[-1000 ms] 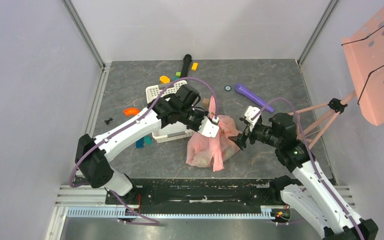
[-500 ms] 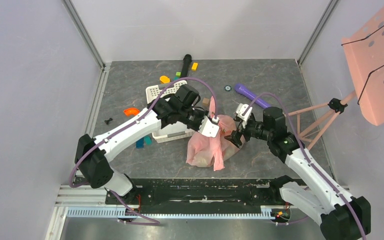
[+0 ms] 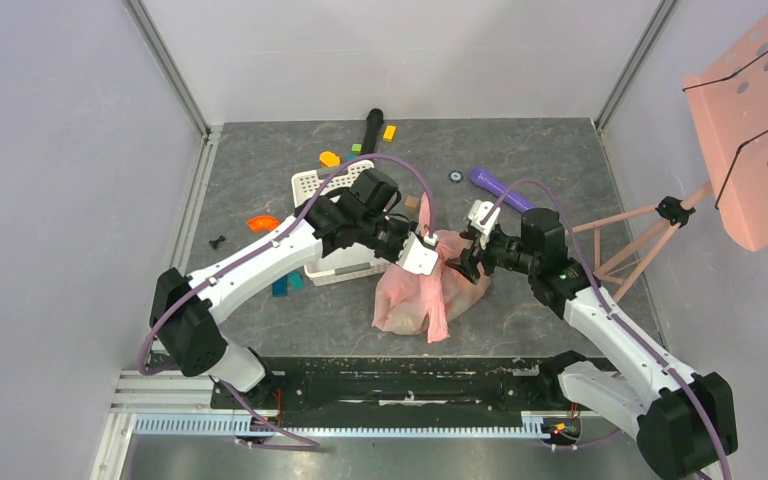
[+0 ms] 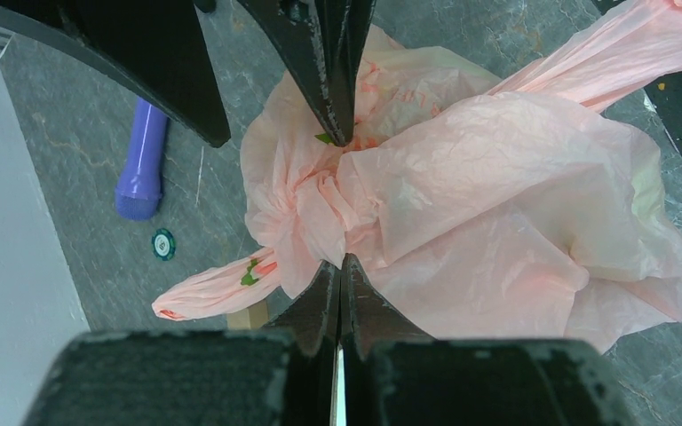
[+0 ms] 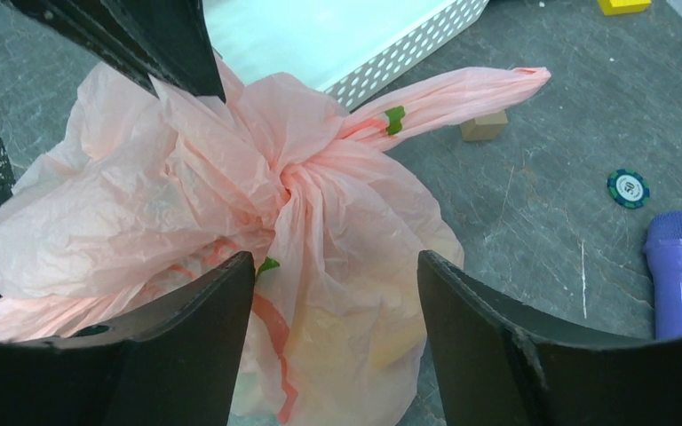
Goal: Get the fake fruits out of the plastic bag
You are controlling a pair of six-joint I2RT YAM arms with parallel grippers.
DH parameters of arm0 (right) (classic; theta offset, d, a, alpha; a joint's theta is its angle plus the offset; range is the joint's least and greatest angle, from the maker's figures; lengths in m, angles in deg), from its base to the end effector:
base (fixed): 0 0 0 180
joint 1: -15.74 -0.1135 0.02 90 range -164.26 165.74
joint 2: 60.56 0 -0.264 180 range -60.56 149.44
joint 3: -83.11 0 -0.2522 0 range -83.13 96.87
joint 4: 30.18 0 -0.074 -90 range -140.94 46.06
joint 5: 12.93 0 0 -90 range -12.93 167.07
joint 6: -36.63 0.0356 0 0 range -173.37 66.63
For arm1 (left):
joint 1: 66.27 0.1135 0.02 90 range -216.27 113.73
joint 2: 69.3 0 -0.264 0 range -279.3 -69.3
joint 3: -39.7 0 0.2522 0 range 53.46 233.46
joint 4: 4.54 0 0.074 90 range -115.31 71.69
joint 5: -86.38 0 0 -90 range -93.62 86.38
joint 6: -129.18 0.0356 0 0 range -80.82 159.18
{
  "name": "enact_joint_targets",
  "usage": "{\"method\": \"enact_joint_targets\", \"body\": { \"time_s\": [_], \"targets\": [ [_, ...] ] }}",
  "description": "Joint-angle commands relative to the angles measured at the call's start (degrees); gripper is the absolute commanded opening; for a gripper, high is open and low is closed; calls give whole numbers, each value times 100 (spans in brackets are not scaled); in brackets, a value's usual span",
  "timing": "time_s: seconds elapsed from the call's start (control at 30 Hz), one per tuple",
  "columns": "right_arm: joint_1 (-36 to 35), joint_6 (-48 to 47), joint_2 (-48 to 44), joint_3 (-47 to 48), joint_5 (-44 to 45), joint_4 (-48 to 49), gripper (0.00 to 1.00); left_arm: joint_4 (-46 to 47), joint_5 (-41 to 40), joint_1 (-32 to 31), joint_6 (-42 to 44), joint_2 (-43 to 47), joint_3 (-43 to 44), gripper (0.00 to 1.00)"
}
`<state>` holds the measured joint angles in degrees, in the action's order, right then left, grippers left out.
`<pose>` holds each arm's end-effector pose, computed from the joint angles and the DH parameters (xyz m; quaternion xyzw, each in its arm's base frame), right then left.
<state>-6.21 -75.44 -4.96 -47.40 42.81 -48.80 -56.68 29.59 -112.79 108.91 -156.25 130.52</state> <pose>0.1924 0.0992 0.2612 -0.4489 0.6866 0.2475 0.5156 0.2106 -0.2504 0.3167 0.8142 0.3864 -0.1929 0.3881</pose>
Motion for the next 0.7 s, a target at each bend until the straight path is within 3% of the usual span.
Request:
{"method": "enact_joint_targets", "body": {
  "time_s": [0.0, 0.3, 0.5, 0.67],
  "targets": [
    [6, 201, 9, -116, -20, 636, 67, 265, 247, -14, 102, -7, 163, 2],
    [0, 197, 182, -119, -94, 617, 37, 268, 274, -23, 53, -18, 152, 2],
    [6, 356, 196, -152, -56, 547, 0, 506, 213, -22, -275, 31, 38, 2],
    [1, 1388, -80, -250, 1457, 810, 0, 1319, 172, -15, -1179, 308, -481, 2]
  ]
}}
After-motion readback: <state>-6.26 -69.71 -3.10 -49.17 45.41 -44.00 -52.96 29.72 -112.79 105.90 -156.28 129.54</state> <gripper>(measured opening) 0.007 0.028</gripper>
